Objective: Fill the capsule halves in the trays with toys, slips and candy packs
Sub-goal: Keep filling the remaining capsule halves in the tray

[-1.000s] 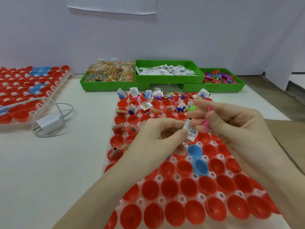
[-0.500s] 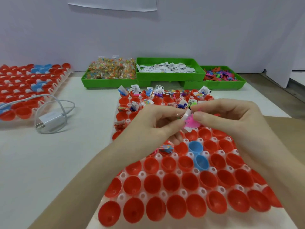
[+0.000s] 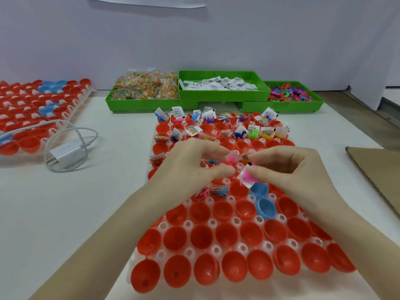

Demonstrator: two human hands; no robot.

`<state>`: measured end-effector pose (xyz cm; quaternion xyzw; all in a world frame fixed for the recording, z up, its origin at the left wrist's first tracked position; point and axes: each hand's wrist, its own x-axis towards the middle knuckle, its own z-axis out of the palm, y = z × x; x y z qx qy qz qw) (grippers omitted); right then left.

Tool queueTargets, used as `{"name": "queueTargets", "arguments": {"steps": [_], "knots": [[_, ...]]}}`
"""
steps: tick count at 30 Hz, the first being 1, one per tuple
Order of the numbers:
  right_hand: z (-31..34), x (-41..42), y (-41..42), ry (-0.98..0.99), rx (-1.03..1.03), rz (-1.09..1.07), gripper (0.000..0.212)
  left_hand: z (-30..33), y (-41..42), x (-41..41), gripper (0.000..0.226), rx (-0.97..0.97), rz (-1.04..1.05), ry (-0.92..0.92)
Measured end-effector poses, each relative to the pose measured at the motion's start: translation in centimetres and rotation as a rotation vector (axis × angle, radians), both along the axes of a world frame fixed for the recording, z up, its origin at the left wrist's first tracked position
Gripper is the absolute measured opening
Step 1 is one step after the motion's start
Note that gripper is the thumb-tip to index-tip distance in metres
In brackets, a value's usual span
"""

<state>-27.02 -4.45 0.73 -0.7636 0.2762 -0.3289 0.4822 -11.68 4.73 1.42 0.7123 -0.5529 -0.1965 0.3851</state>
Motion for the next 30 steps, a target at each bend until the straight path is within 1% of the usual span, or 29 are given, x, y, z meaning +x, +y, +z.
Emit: {"name": "queueTargets", "arguments": {"steps": [3, 7, 10, 11, 13, 15, 17, 20, 24, 26, 28, 30], "knots": [[-0.9, 0.2, -0.1, 0.177, -0.097, -0.049, 0.027, -0.2, 0.2, 0.1, 0.031, 0.022, 0.005, -0.185], [-0.6, 0.7, 0.1, 0.282, -0.205, -0.029, 0.024, -0.5, 0.3, 0.2, 0.029, 0.077, -0.098, -0.333], [-0.1, 1.1, 0.1, 0.356, -0.269, 0.055, 0.032, -0.7, 0.3, -0.1, 0.026, 0.065, -0.164, -0.394], [0.0, 1.2, 0.1, 0.407, -0.301, 0.092, 0.032, -0.8, 0.3, -0.1, 0.025, 0.054, -0.172, -0.401], [0.0, 1.2, 0.1, 0.506, -0.399, 0.154, 0.023, -0.9, 0.3, 0.0, 0.02, 0.034, -0.179, -0.404], [0.0, 1.2, 0.1, 0.599, -0.549, 0.205, 0.011, -0.9, 0.3, 0.4, 0.019, -0.01, -0.166, -0.385], [0.1, 1.5, 0.0, 0.667, -0.654, 0.246, 0.014, -0.4, 0.4, 0.9, 0.018, -0.09, -0.102, -0.311], [0.7, 2.2, 0.0, 0.727, -0.638, 0.27, 0.017, 0.8, 0.3, 2.2, 0.015, -0.242, 0.059, -0.126], [1.7, 2.3, -0.3, 0.784, -0.507, 0.332, 0.017, 2.2, -0.7, 4.8, 0.011, -0.367, 0.215, -0.031], [2.0, 2.0, -0.5, 0.782, -0.446, 0.369, 0.018, 2.8, -1.6, 6.5, 0.016, -0.425, 0.263, 0.018], [2.0, 1.5, -0.6, 0.782, -0.469, 0.377, 0.022, 3.1, -2.8, 8.5, 0.02, -0.461, 0.317, 0.049], [1.8, 1.0, -0.7, 0.798, -0.558, 0.372, 0.028, 3.2, -4.2, 10.7, 0.018, -0.466, 0.372, 0.077]]}}
